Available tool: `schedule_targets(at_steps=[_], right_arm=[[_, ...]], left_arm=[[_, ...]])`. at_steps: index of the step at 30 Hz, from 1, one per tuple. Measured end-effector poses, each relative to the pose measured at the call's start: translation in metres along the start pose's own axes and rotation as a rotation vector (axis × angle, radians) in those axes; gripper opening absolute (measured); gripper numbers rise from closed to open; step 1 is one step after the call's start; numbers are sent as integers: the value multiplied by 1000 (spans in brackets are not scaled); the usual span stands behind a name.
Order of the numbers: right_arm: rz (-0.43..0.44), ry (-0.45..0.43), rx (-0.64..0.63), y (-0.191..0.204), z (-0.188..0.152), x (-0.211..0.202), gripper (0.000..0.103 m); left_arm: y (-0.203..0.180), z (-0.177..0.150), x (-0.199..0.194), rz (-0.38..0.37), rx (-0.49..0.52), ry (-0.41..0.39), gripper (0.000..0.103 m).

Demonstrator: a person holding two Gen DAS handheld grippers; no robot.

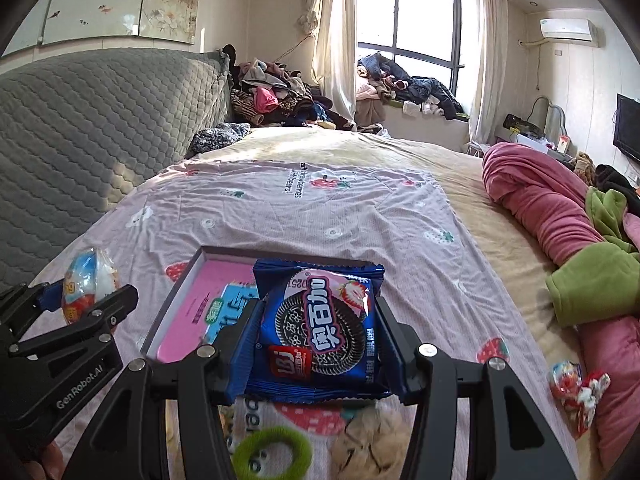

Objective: Organize objects
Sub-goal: 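Lift the egg and cookie packet and carry both over the pink tray, then lower both items onto the tray and open both grippers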

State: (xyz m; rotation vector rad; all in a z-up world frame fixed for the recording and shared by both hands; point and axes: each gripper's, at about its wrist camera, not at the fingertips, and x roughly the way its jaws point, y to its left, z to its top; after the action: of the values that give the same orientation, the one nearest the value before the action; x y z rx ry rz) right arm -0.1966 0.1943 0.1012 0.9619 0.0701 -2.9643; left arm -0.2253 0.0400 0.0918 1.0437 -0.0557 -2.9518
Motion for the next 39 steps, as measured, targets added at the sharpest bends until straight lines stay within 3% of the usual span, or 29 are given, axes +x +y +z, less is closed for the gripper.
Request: schedule_targets(at_steps=[13,23,34,39], right_arm=[[39,33,-11,-4,21,64,54],[25,168,-27,-8,18,143,54],[28,301,-10,-14,5,210,54],[21,311,-21,-13,6,223,54]], left_arm=[[-4,29,75,-8,4,30,54],[-29,31,149,-54,39,142,54],[-32,31,217,-13,74,232,54],[-34,29,231,-8,81,245,54]])
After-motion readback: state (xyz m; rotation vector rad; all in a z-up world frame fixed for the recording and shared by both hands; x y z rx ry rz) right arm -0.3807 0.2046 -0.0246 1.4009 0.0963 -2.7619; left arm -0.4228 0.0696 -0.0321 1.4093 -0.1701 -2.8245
